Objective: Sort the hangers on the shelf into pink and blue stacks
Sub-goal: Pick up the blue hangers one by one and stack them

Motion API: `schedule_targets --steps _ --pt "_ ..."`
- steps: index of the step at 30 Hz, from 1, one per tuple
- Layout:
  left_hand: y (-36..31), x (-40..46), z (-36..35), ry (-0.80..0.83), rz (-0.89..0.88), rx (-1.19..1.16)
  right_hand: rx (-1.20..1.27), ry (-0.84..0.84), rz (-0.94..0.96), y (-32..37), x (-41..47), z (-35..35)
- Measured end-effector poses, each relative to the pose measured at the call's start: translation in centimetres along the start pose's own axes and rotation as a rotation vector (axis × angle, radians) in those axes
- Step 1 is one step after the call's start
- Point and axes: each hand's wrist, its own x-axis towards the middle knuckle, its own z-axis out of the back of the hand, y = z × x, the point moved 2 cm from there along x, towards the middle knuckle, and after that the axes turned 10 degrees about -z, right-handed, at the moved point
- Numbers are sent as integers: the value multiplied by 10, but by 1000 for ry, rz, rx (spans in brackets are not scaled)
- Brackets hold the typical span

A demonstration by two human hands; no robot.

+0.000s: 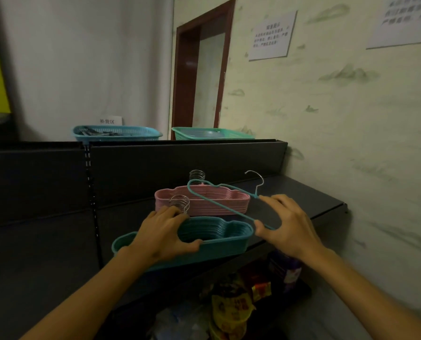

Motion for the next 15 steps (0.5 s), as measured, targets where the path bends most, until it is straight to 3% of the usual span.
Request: schedule_targets --steps 9,15 --pt "-5 1 -6 1 14 51 -45 89 47 -19 -5 -9" --pt "2 -13 0 50 135 -7 -43 171 115 -14 3 -21"
